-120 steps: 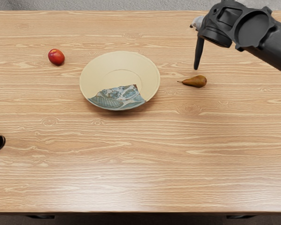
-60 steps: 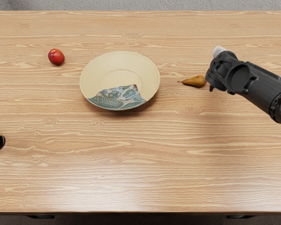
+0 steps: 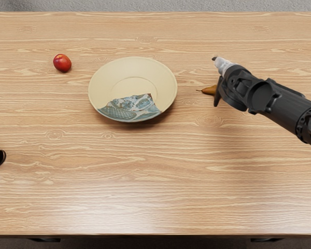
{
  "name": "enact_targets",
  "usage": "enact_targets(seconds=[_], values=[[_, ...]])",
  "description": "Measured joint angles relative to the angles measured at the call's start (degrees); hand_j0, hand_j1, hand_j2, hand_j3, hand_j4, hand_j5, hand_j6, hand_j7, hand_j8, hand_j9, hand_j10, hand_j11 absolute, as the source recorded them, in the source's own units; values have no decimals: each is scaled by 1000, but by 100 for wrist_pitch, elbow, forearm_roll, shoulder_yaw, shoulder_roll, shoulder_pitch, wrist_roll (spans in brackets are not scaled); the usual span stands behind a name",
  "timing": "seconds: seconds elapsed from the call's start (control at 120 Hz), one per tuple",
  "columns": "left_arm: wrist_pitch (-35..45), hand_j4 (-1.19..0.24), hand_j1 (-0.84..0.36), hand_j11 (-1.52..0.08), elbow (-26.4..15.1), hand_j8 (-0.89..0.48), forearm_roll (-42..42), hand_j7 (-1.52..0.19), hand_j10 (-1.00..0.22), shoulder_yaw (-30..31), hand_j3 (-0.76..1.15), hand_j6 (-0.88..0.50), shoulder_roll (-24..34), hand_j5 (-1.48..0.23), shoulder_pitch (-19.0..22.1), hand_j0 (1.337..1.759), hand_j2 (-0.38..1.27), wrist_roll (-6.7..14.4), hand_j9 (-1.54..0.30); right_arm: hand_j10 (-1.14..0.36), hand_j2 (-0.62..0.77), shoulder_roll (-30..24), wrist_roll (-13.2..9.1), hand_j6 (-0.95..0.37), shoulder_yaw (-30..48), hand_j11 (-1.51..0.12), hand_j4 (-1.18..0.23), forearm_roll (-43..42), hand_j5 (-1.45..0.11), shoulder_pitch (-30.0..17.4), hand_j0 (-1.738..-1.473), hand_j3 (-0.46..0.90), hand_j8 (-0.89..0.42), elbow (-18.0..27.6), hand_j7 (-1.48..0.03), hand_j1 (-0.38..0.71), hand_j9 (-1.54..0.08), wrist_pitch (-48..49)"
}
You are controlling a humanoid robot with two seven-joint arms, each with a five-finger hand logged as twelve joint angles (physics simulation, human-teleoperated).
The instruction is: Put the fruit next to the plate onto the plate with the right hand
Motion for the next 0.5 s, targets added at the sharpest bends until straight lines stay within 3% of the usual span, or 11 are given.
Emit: enact_targets(seconds=[0.125,0.292,0.5], values=[[0,0,349,0,1,0,0,0,0,0,0,0,0,0,0,1658,0,-1,0,-31,-5,0,179,-32,-24,-38,-31,-13,-38,-203,-1658,0,-32,-121,-38,-315,-38,-23],[0,0,349,0,1,0,0,0,0,0,0,0,0,0,0,1658,0,0,0,-171,-33,0,238,-172,-26,-220,-171,-12,-220,-278,-1658,0,-171,-256,-220,-147,-220,-19],[0,0,349,0,0,0,0,0,0,0,0,0,0,0,0,1658,0,-1,0,-270,-53,0,260,-271,-26,-349,-270,-3,-349,-305,-1658,0,-270,-356,-349,-28,-349,-33]])
